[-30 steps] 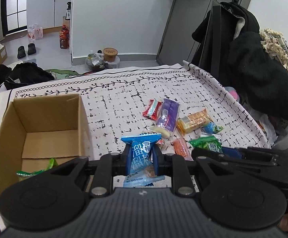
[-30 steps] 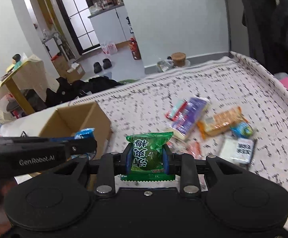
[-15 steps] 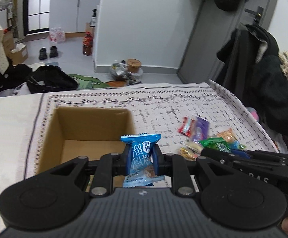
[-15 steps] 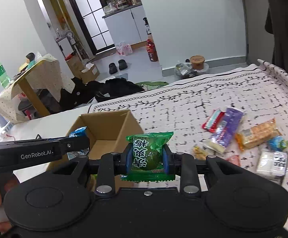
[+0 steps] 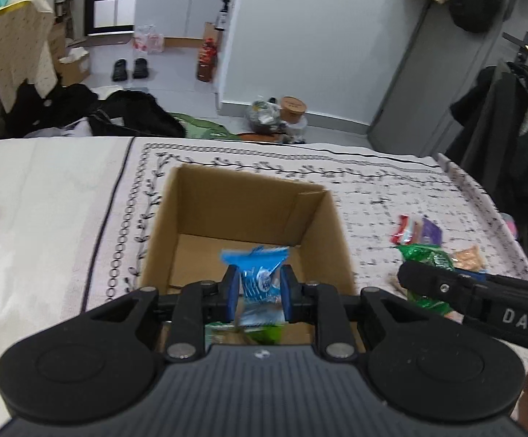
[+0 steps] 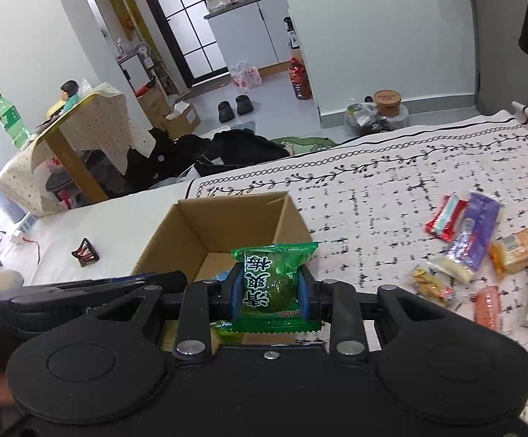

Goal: Organize snacks
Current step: 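Carry both snacks over the box and open both tools to drop them, then move both open tools back toward the remaining snack pile, then grasp the pink packet with the left tool while the right grasps the white packet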

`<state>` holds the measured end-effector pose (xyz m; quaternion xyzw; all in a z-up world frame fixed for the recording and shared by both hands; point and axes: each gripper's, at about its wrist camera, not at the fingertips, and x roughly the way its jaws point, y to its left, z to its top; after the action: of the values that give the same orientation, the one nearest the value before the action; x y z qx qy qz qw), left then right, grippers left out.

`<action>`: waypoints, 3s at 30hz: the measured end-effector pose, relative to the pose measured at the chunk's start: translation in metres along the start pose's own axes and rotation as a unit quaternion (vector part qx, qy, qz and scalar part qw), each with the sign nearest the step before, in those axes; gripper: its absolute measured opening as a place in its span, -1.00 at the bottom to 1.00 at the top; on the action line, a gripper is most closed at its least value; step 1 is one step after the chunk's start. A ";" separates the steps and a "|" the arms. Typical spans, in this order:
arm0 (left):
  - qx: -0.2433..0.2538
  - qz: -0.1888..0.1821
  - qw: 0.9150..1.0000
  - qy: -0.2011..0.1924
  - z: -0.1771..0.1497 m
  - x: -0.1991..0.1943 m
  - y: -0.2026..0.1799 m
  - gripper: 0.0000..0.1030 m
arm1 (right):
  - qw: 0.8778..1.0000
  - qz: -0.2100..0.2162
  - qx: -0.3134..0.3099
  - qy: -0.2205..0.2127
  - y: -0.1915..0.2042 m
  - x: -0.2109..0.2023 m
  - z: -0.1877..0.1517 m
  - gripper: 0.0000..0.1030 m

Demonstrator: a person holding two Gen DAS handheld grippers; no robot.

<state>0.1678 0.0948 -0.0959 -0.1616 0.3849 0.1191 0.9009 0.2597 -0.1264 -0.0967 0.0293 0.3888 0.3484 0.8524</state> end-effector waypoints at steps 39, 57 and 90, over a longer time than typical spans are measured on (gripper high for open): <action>0.017 0.017 0.999 -0.033 -0.002 -0.024 -0.055 1.00 | 0.995 -0.058 0.056 -0.060 -0.087 -0.083 -0.006 0.94; 0.073 -0.053 0.996 -0.026 -0.012 -0.013 -0.129 1.00 | 0.989 -0.117 0.069 -0.060 -0.151 -0.127 -0.025 1.00; 0.127 -0.107 0.981 0.101 -0.066 0.093 -0.213 0.93 | 0.979 -0.148 0.138 -0.018 -0.236 -0.092 -0.060 0.81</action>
<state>0.2599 -0.1177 -0.1648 -0.0978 0.4664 -0.0447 0.8780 0.3119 -0.3745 -0.1552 0.0955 0.4181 0.1609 0.8889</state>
